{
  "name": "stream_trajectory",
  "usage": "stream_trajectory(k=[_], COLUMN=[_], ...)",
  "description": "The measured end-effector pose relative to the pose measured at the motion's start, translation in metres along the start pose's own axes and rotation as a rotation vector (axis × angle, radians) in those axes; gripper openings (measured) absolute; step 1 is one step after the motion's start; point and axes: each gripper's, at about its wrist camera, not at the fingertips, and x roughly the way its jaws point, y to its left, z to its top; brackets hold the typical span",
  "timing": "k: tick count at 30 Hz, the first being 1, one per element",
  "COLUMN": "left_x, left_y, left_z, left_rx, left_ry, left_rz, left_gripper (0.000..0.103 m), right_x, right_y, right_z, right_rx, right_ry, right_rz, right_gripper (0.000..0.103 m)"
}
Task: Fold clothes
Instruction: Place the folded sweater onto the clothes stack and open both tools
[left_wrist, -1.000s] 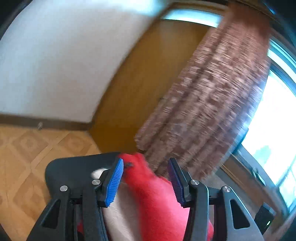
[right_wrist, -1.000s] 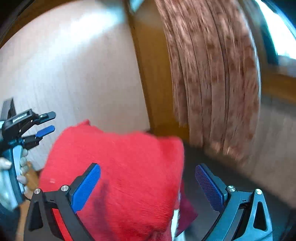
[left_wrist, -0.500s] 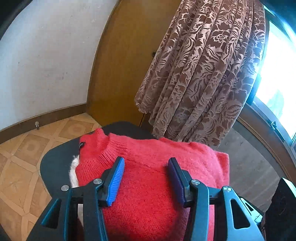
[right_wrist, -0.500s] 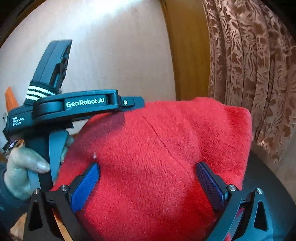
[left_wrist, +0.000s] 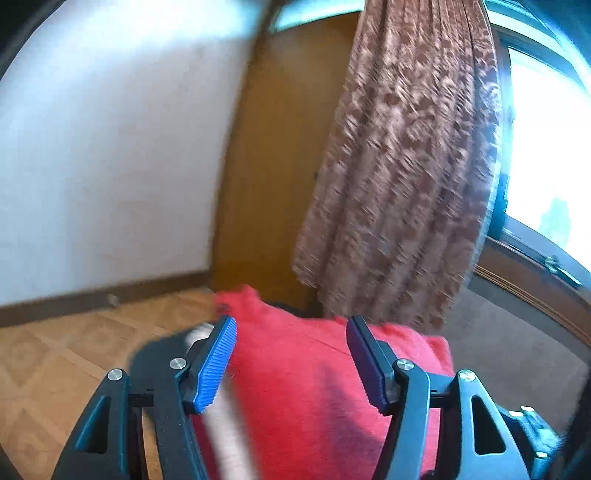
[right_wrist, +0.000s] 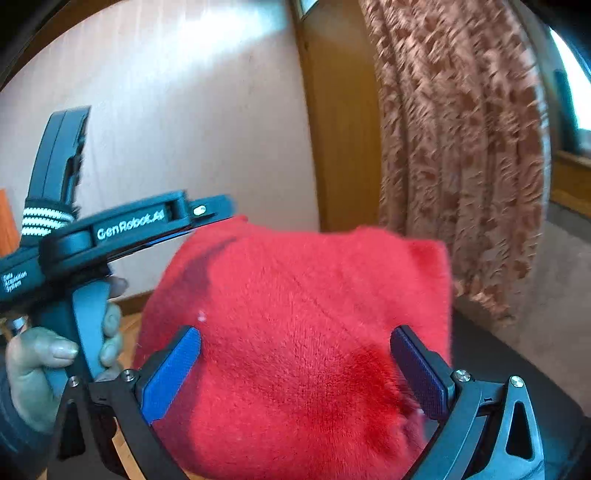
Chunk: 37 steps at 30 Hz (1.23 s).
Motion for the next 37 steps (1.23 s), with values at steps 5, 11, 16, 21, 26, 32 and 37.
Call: stream_trajectory(k=[5,11,16,21,26,32,37], left_x=[-0.032,-0.072,-0.115,-0.130,-0.125,-0.124,-0.126], left_y=[-0.005,-0.012,-0.025,-0.028,-0.016,-0.012,-0.019], left_z=[0.005,-0.008,-0.019,-0.036,-0.057,-0.074,-0.085], left_rx=[0.005,-0.014,0.127,0.157,0.082,0.031,0.072], left_ry=[-0.039,-0.051,-0.126,-0.092,0.006,0.033,0.029], left_rz=[0.152,0.169,0.170,0.122,0.033,0.041,0.138], left_gripper=[0.064,0.062,0.056,0.055,0.054,0.051,0.047], right_x=[-0.030,-0.046,-0.064,-0.074,-0.078,-0.084,-0.088], right_y=[0.009,0.030,0.043,0.052,0.057,0.059,0.053], right_z=[0.010,0.006,-0.008,-0.025,-0.038,-0.049,-0.056], right_rx=[-0.013,-0.122,-0.167,-0.170,-0.173,-0.192,-0.167], right_ry=[-0.041,-0.033,-0.040,-0.027,-0.006,0.010,0.013], right_rz=[-0.075,-0.130,-0.137,-0.119,-0.086,-0.071,-0.067], right_gripper=[0.103,0.103,0.103,0.103,0.103,0.103,0.103])
